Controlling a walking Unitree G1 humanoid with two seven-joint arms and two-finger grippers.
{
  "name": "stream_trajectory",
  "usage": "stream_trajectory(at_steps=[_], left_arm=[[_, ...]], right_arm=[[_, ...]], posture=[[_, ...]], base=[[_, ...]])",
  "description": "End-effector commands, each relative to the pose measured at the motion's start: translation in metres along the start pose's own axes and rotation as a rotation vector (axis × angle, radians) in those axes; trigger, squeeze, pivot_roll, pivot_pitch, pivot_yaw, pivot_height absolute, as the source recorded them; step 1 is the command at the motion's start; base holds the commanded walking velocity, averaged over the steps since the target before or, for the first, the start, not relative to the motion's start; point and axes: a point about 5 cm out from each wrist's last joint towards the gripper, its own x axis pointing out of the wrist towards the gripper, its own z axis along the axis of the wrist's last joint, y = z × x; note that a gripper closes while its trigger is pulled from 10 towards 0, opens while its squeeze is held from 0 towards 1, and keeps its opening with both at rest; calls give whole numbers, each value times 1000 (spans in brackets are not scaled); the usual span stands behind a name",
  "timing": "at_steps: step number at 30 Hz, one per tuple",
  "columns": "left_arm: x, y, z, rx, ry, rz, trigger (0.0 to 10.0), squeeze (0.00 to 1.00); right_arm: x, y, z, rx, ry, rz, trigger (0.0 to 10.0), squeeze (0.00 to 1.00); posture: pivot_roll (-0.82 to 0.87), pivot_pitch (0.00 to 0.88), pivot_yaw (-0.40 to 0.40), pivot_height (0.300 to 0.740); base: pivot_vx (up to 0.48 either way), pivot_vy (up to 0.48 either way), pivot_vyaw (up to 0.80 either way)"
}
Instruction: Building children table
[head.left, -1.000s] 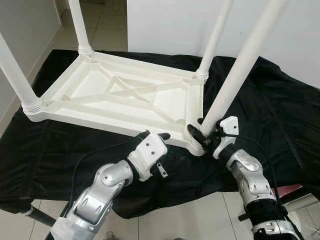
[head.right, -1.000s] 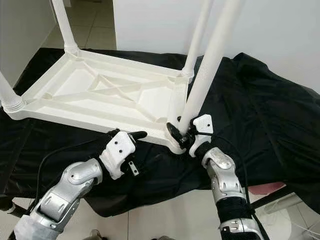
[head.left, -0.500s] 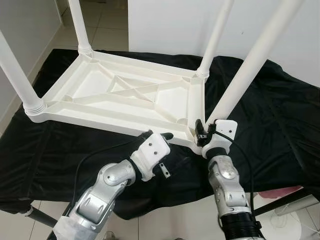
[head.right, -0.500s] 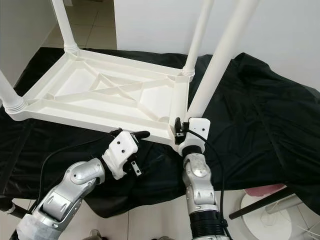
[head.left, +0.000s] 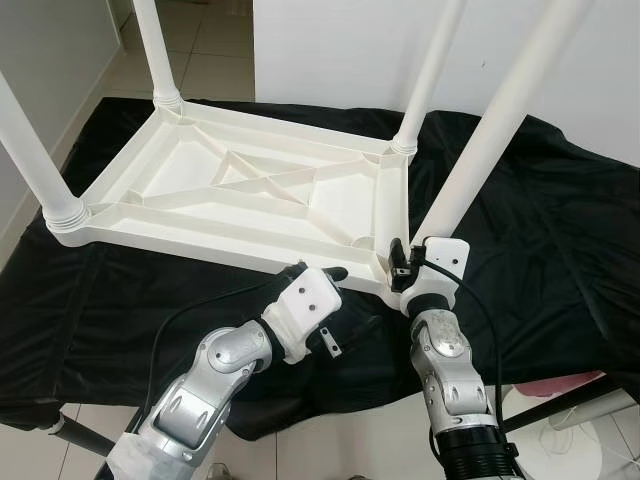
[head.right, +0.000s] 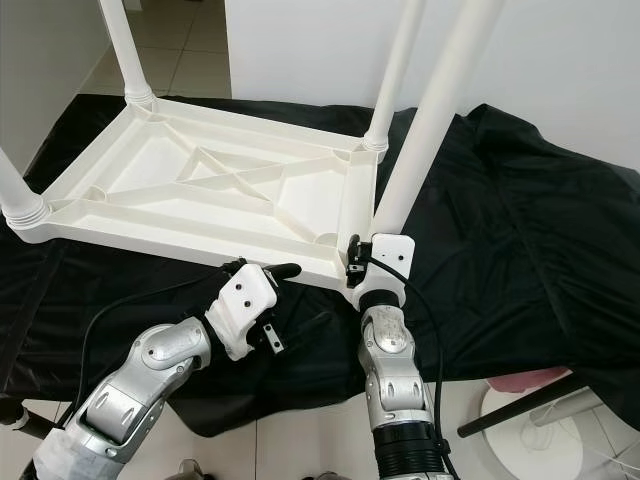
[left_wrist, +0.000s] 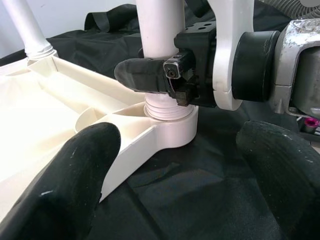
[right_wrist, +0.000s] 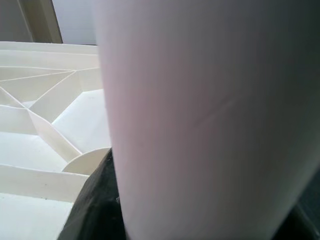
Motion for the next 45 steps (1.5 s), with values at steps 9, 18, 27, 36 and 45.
stream_trajectory(at_steps=[9,18,27,36,45], left_arm=[[0,-4,-1,7,8,-28,10000,0],[-2,-5,-3,7,14,-22,10000,0],[2,-5,-3,20,11,-15,10000,0],[1,-3,-4,26,17,-9,10000,0],[2,-1,-3,35,14,0,10000,0]], right_arm=[[-12,-9,-6,17,5,63,10000,1000],[-22,-28,-6,33,-3,150,10000,1000],[-11,-45,-5,-102,1,346,10000,0],[12,-53,5,-149,10,570,10000,0],[22,-44,0,-223,48,742,4353,0]], posture=[[3,48,-110,740],[3,43,-110,740],[-7,36,-106,740],[3,31,-104,740],[14,23,-106,740]], base=[[0,0,0],[0,0,0],[0,0,0],[0,0,0],[0,0,0]])
